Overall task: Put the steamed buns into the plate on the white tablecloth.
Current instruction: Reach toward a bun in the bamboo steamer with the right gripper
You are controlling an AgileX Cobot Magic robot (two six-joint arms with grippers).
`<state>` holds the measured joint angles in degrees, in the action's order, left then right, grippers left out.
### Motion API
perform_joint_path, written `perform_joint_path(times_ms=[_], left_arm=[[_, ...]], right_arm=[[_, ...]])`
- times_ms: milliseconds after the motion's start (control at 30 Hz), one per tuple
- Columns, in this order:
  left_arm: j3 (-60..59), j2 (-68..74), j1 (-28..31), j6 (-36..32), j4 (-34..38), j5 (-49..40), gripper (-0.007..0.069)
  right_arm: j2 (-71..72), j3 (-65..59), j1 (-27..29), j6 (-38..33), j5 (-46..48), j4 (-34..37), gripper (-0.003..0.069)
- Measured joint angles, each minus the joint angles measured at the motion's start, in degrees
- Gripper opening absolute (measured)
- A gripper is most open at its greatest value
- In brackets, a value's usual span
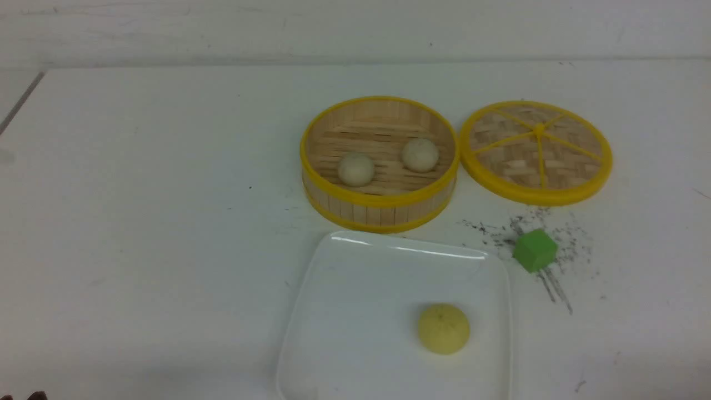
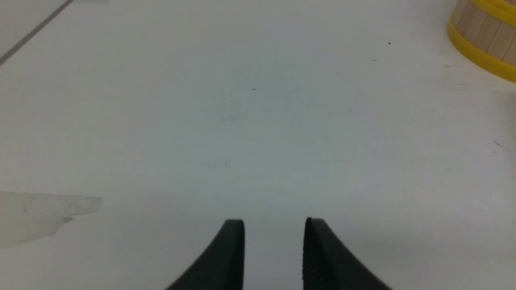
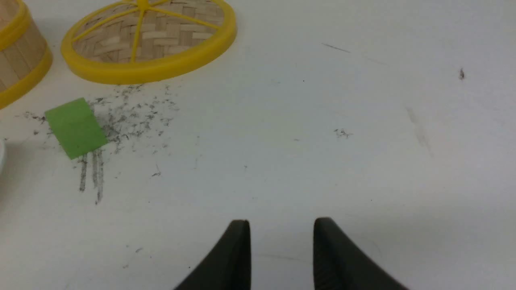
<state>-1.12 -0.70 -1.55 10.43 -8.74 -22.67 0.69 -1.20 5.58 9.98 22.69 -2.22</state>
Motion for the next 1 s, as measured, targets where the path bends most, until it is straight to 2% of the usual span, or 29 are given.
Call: perform_joint_path(times_ms=[1000], left_arm=[[0.00, 0.00, 0.00, 0.00, -0.98, 0.00, 0.0241]], right_arm=[[0.00, 0.00, 0.00, 0.00, 0.00, 0.00, 0.0242]])
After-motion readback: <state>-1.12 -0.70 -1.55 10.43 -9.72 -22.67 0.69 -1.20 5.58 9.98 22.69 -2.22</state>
